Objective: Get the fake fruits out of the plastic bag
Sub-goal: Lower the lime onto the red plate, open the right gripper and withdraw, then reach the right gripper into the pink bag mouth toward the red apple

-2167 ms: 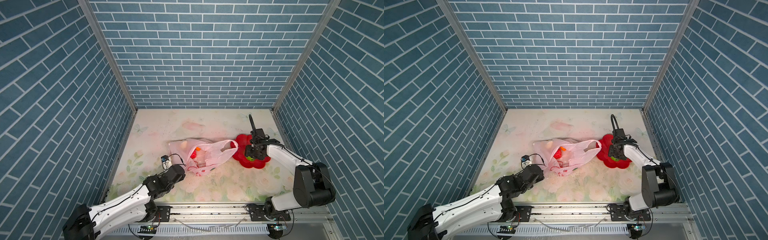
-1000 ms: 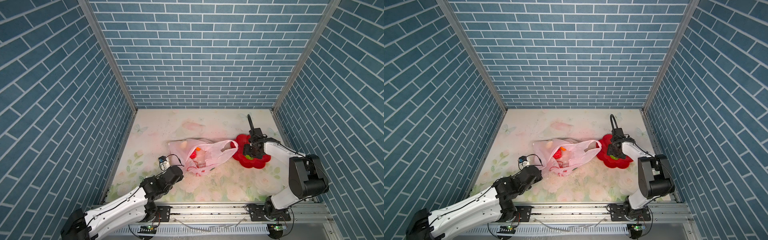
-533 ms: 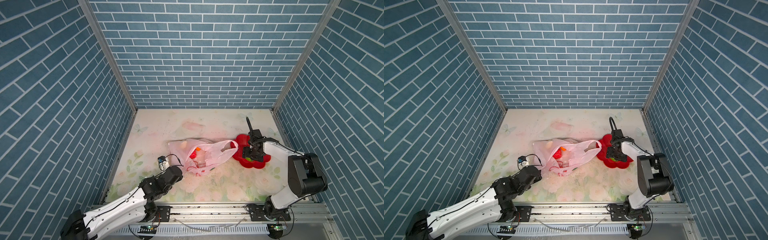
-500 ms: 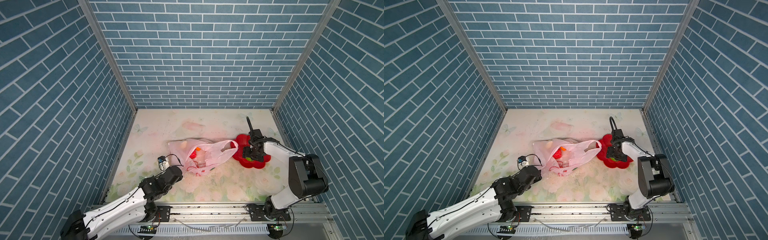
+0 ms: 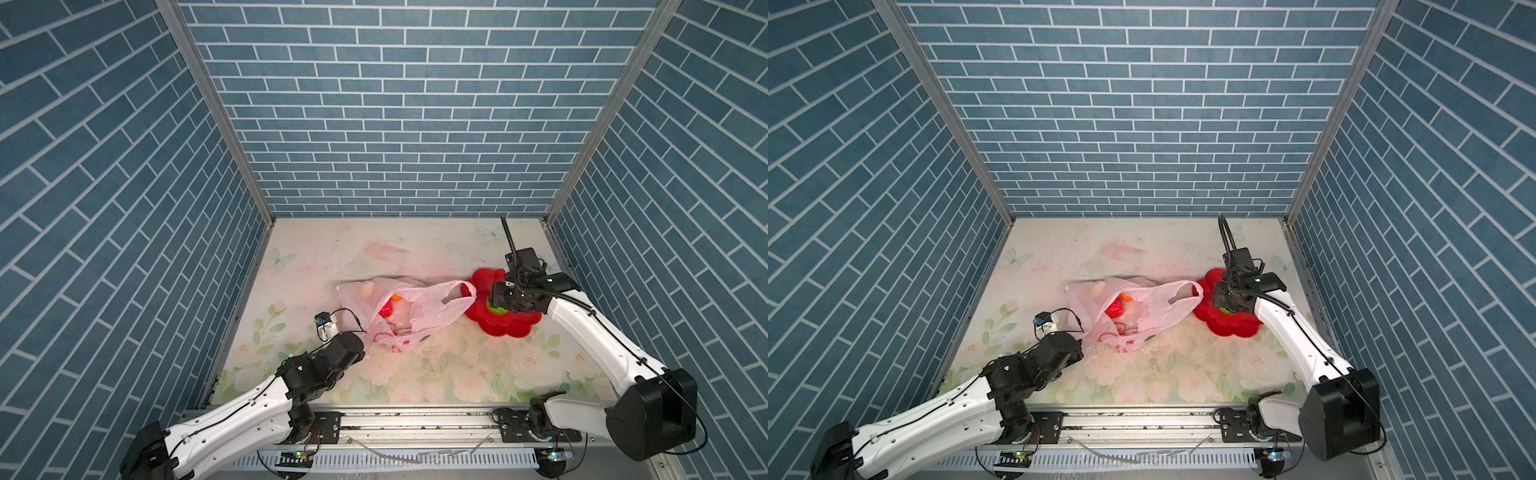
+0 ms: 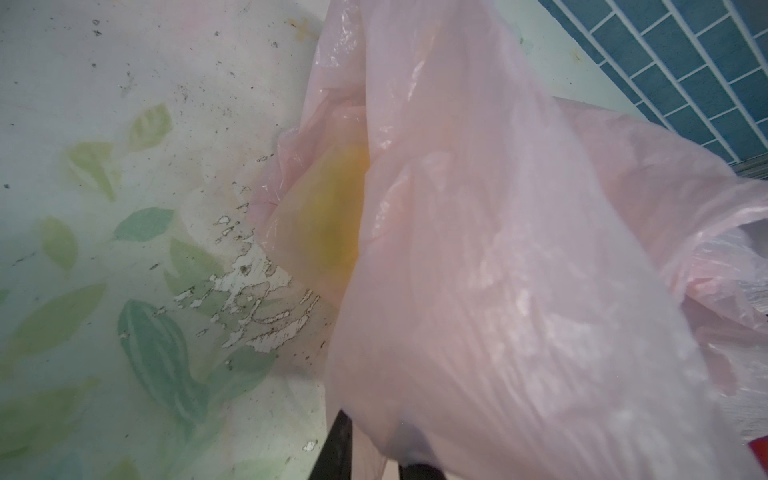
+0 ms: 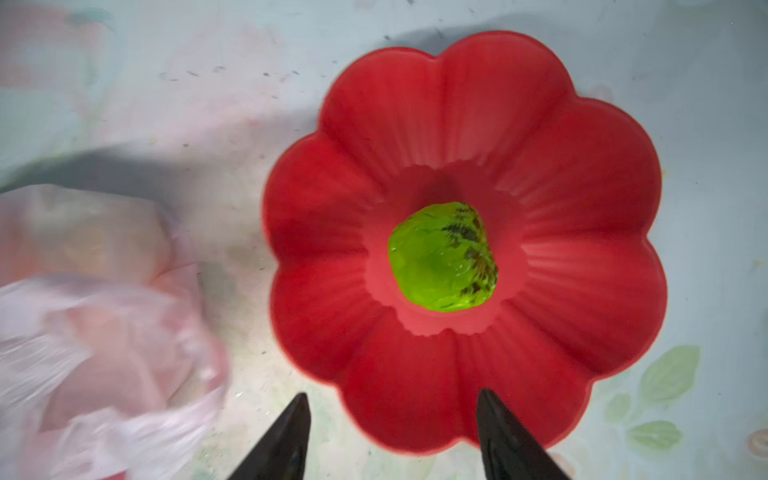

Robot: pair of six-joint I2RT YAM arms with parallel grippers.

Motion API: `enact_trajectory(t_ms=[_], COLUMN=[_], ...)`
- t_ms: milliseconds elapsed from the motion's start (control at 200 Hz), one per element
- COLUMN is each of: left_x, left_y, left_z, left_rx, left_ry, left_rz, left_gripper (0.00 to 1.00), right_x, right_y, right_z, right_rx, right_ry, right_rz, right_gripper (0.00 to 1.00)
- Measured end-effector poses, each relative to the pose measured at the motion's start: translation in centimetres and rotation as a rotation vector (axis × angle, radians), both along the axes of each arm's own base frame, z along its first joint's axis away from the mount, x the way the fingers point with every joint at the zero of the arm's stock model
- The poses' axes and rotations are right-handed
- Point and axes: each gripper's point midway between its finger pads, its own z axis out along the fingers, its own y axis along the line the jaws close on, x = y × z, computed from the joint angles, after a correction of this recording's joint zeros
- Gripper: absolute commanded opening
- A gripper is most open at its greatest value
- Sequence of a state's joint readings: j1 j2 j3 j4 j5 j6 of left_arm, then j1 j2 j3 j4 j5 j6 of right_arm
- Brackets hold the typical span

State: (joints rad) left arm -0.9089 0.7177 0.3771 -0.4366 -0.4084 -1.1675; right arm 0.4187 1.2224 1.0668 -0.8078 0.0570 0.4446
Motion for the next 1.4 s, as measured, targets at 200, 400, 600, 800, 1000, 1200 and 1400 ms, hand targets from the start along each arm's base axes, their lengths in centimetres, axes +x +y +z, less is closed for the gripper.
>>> enact_trajectory(t_ms=[200, 400, 600, 800, 1000, 1200, 1400], left_x=[0.0, -0.1, -0.2, -0.2, -0.2, -0.5, -1.1], left_y=[0.1, 0.2, 0.3, 0.3, 0.2, 0.5, 1.2], left_z=[0.2, 0.1, 0.4, 0.4, 0.4, 0.5, 0.4], left_rx=[-0.005, 0.002, -0.011, -0.015, -0.015, -0.032, -0.043], left_ry=[-0.006, -0.001, -0.008, -0.007, -0.005, -0.007, -0.003], left_rz=[0.002, 0.001, 0.005, 0.006, 0.004, 0.01, 0.015], left_gripper=[0.22, 0.22, 0.22, 0.21, 0.22, 0.21, 0.22], right_x=[-2.2, -3.7, -4.1, -5.1, -5.0, -3.8, -2.4], right_y=[6.2, 12.6, 20.7, 25.4, 27.1, 28.7, 30.6], right_z=[6.4, 9.3, 4.7, -2.5, -5.4, -6.2, -7.3], right_rx=[0.063, 0.111, 0.126, 0.105, 0.097, 0.107, 0.118], right_ry=[-0.166, -0.227, -0.137, 0.012, 0.062, 0.042, 0.028], right_rz=[0.179, 0.334, 0.466, 0.524, 0.533, 0.521, 0.499], right_gripper=[0.48, 0.47, 0.43, 0.37, 0.37, 0.42, 0.54])
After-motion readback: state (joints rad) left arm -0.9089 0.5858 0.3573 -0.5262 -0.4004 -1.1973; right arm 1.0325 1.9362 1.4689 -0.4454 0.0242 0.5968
